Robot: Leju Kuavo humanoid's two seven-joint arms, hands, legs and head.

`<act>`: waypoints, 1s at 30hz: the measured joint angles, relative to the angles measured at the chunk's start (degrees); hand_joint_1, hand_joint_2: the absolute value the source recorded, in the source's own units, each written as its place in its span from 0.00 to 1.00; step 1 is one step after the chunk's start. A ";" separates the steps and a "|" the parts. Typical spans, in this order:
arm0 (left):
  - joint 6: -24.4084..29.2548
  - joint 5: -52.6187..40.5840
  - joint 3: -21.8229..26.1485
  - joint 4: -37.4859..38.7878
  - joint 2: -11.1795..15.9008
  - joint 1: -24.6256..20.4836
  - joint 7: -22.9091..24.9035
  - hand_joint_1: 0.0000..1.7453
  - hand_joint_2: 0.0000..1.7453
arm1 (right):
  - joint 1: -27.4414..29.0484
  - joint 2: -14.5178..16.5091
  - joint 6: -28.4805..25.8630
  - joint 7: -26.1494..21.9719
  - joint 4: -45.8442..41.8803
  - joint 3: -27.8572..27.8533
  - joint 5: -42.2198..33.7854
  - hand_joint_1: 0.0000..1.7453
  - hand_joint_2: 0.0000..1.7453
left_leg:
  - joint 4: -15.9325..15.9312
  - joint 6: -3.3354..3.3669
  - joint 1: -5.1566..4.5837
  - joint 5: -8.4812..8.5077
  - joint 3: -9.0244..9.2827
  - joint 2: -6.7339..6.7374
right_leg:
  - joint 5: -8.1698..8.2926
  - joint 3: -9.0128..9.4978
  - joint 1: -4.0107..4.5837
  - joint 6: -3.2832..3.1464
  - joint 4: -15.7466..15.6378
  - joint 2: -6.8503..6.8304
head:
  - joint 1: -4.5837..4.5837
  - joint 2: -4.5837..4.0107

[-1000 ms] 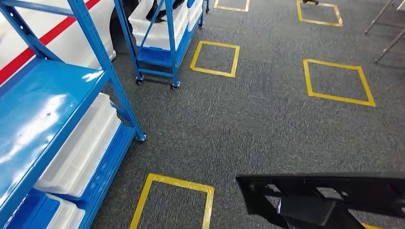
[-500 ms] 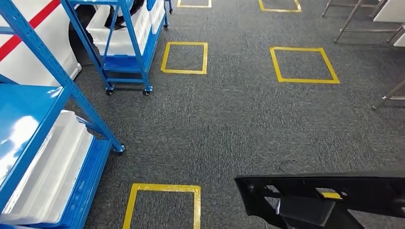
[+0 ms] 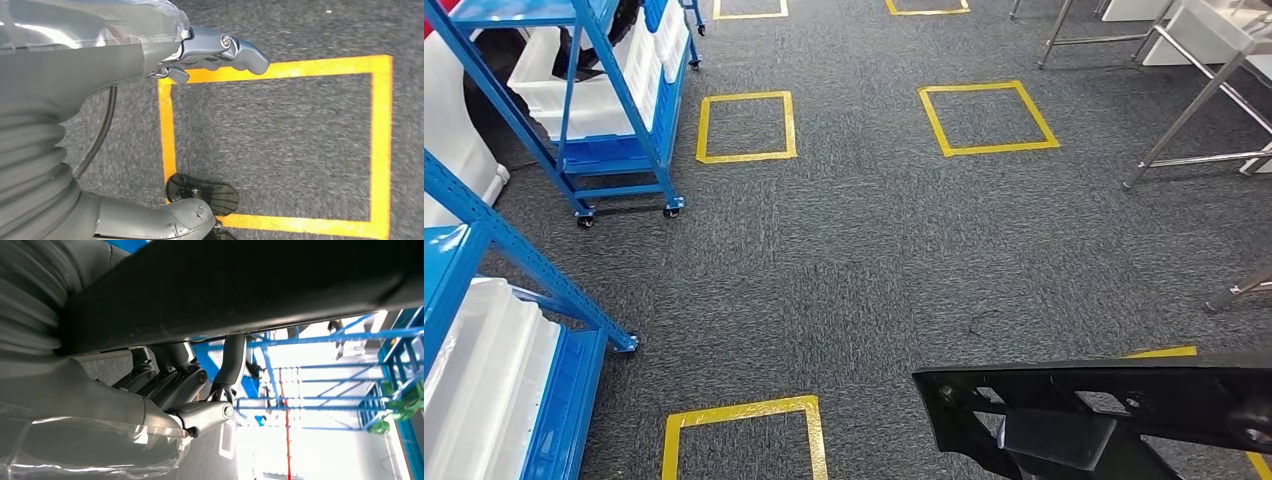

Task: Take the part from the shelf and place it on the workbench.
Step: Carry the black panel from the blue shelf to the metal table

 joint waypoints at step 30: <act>-0.14 -1.16 0.89 0.02 -0.66 0.02 0.26 0.00 1.00 | 0.40 0.57 -1.30 0.63 -0.01 0.34 2.42 1.00 1.00 | -0.64 -0.20 -0.16 0.20 0.29 -0.63 | 0.38 0.80 0.03 -0.40 -1.19 0.59 | 0.00 0.00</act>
